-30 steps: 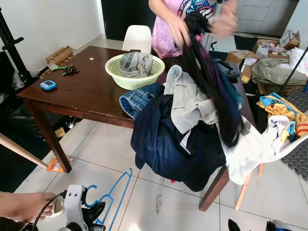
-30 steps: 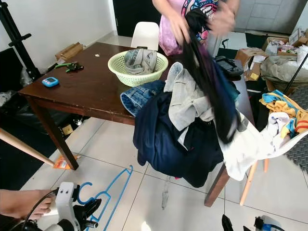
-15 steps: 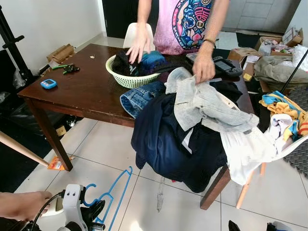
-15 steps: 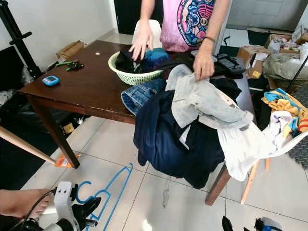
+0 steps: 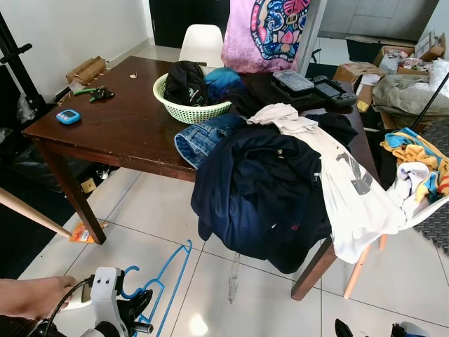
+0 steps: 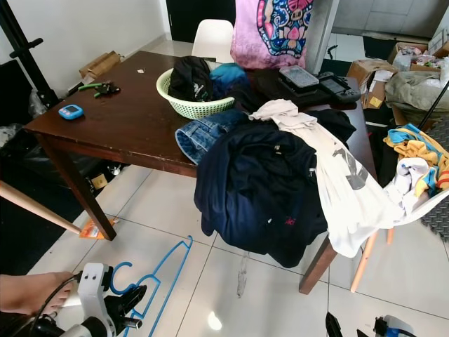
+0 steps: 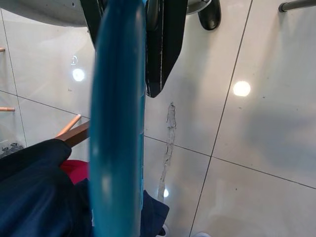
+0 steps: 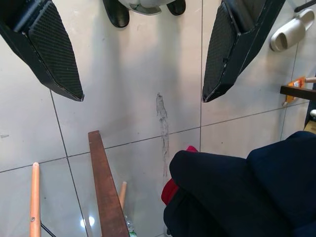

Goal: Hang hanger

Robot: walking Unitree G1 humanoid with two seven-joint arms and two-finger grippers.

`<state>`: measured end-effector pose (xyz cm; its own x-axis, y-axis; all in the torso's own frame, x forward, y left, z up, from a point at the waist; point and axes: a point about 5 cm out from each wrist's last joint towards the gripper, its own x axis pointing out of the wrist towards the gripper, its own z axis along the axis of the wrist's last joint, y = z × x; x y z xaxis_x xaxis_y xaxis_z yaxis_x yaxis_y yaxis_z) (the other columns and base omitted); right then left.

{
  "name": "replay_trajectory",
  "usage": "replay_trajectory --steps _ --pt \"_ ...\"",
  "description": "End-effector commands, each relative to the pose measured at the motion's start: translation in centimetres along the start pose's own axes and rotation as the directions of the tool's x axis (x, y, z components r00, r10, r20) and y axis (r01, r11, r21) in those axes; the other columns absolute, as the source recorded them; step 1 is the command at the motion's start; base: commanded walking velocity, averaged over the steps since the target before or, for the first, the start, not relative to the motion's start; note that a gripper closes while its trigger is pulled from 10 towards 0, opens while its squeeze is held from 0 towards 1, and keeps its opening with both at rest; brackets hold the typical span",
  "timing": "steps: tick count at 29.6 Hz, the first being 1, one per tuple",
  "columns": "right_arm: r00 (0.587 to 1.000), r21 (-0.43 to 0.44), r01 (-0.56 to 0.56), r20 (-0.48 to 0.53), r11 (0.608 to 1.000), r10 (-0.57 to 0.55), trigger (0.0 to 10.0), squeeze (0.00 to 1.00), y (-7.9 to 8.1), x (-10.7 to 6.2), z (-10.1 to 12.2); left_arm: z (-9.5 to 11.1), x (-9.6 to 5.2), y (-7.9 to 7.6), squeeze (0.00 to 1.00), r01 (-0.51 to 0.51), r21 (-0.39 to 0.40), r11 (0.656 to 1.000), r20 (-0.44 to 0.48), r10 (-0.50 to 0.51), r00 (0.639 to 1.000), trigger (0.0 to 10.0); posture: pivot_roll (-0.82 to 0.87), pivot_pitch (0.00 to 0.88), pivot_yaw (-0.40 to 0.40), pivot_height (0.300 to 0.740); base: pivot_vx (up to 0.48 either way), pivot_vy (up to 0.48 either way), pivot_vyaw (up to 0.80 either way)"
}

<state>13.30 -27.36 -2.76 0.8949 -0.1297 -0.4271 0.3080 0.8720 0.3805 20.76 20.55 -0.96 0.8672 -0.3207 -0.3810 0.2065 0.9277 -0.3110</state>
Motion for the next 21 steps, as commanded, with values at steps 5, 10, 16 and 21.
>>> replay_trajectory --steps 5,10,16,21 --pt "1.000 -0.001 0.016 -0.006 1.000 -0.016 10.0 0.00 -0.7 -0.1 -0.1 -0.1 -0.2 0.3 0.00 -0.012 -0.018 1.000 -0.008 0.012 1.000 10.0 0.04 0.133 -0.018 0.740 0.000 0.000 0.00" --pt "1.000 0.002 0.021 -0.011 1.000 -0.021 10.0 0.00 -0.9 0.0 -0.2 0.0 -0.1 0.4 0.00 -0.014 -0.018 1.000 -0.009 0.014 1.000 10.0 0.04 0.134 -0.019 0.740 0.000 0.000 0.00" --pt "1.000 0.004 0.026 -0.016 1.000 -0.026 10.0 0.00 -1.2 0.1 -0.2 -0.1 -0.1 0.4 0.00 -0.015 -0.018 1.000 -0.010 0.015 1.000 10.0 0.03 0.134 -0.018 0.740 0.000 0.000 0.00" --pt "0.999 0.006 0.031 -0.023 1.000 -0.031 10.0 0.00 -1.6 0.3 -0.4 -0.1 -0.1 0.4 0.00 -0.016 -0.019 1.000 -0.012 0.015 1.000 10.0 0.04 0.129 -0.020 0.740 0.000 0.000 0.00"
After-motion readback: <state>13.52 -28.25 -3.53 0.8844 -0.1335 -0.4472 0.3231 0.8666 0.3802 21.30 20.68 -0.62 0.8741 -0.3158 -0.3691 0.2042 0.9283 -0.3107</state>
